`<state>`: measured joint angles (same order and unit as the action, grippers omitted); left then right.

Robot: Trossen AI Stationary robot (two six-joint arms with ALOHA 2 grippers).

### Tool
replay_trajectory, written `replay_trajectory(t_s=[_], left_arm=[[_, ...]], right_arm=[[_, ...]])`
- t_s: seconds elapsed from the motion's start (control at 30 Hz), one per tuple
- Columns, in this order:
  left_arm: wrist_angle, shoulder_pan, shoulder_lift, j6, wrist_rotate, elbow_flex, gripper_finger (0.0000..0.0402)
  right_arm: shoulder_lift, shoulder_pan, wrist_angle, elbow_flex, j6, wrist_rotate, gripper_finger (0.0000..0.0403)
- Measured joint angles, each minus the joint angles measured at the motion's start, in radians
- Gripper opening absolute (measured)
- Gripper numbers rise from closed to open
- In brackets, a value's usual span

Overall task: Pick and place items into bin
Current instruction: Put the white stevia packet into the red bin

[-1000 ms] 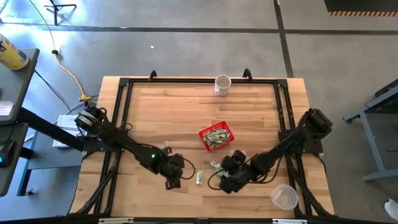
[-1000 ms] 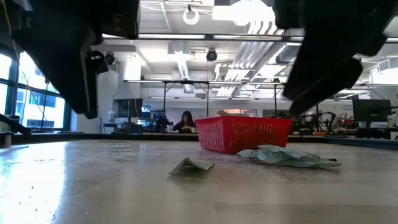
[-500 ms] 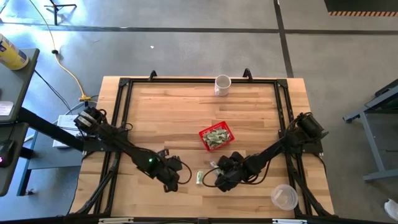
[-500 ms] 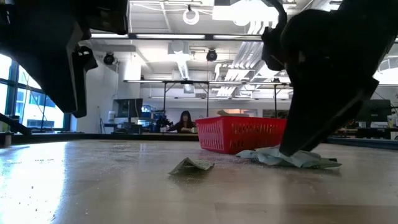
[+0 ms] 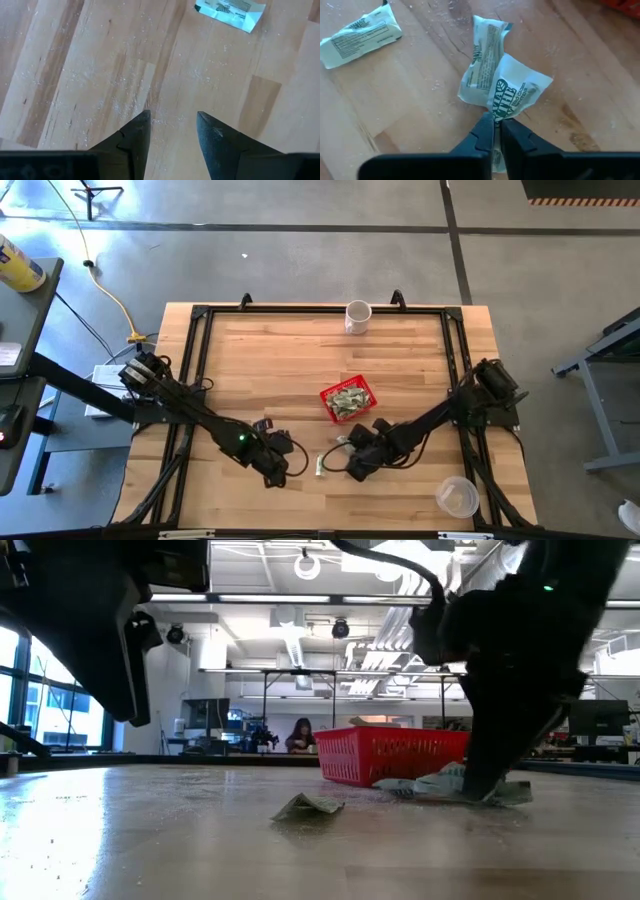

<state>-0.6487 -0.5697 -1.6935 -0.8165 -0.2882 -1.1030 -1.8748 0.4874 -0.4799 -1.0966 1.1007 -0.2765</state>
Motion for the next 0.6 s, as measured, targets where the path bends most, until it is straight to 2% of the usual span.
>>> replay_trajectory(t_s=[0.17, 0.37, 0.4, 0.47, 0.6], left_arm=[[0.002, 0.0, 0.0, 0.0, -0.003, 0.0, 0.0189], [0.018, 0.01, 0.0, 0.0, -0.018, 0.0, 0.0188], [0.023, 0.014, 0.0, 0.0, -0.018, 0.0, 0.0188], [0.029, 0.022, 0.0, 0.0, -0.026, 0.0, 0.0188], [0.045, 0.032, -0.001, 0.005, -0.04, 0.0, 0.0188]], right_arm=[[0.036, -0.01, -0.137, -0.125, -0.101, -0.009, 0.0021], [0.122, -0.017, -0.294, -0.245, -0.21, -0.071, 0.0007], [0.13, -0.023, -0.297, -0.247, -0.215, -0.047, 0.0009], [0.131, -0.035, -0.294, -0.245, -0.248, 0.067, 0.0013], [0.092, -0.034, -0.174, -0.199, -0.29, 0.26, 0.0026]])
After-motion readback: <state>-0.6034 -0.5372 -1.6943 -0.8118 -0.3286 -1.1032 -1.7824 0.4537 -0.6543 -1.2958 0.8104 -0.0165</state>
